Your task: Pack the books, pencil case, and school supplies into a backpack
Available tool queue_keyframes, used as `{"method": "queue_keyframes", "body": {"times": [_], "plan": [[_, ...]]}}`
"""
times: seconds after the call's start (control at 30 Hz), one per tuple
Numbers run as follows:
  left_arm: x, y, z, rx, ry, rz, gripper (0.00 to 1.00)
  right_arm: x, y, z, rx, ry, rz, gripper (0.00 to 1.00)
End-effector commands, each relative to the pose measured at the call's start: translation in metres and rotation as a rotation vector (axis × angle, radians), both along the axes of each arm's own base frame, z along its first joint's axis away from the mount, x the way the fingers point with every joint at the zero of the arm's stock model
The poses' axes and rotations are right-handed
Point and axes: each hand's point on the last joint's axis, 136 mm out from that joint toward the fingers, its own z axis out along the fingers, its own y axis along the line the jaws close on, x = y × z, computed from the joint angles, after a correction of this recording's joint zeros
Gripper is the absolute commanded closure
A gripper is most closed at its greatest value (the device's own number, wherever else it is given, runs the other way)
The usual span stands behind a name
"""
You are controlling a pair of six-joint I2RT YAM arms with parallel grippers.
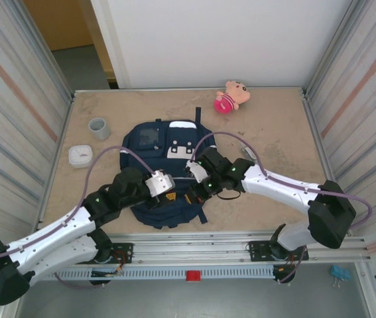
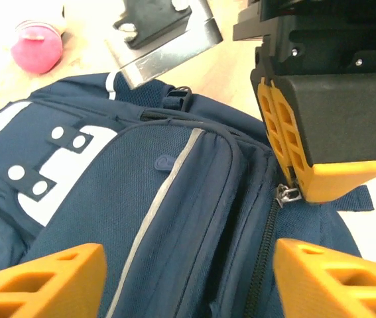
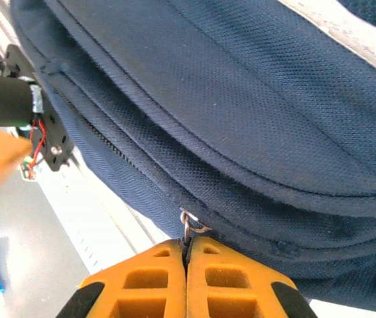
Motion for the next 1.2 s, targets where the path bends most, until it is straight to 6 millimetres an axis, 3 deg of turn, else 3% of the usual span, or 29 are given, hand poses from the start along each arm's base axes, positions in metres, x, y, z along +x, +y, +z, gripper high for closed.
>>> {"method": "queue_keyframes", "body": {"times": [0.0, 0.1, 0.2, 0.3, 0.4, 0.5, 0.7, 1.03, 1.17], "plan": [[0.003, -0.006, -0.004, 0.093, -0.031, -0.062, 0.27, -0.006, 0.007, 0.024, 0.097, -0.023, 0.047, 1.0], [0.007, -0.009, -0.018, 0.168, -0.025, -0.082, 0.26, -0.003, 0.006, 0.028, 0.109, -0.031, 0.041, 1.0], [0.014, -0.01, -0.03, 0.213, -0.017, -0.072, 0.36, -0.001, 0.003, 0.032, 0.12, -0.039, 0.032, 1.0], [0.02, -0.01, -0.035, 0.229, -0.021, -0.046, 0.57, 0.0, -0.002, 0.034, 0.129, -0.051, 0.018, 1.0], [0.016, -0.017, -0.027, 0.17, -0.014, -0.062, 0.85, 0.004, -0.007, 0.027, 0.116, -0.055, -0.017, 1.0], [0.009, -0.023, -0.015, 0.085, -0.006, -0.085, 1.0, 0.007, -0.008, 0.017, 0.107, -0.053, -0.047, 1.0], [0.0, -0.029, 0.0, -0.009, 0.016, -0.108, 1.0, 0.016, -0.009, 0.004, 0.089, -0.09, -0.12, 1.0], [0.016, 0.009, -0.01, 0.121, -0.006, 0.081, 1.0, 0.054, -0.072, -0.008, -0.014, -0.163, -0.358, 1.0], [0.019, 0.021, -0.017, 0.169, 0.004, 0.134, 1.0, 0.054, -0.075, -0.006, 0.033, -0.151, -0.345, 1.0]]}}
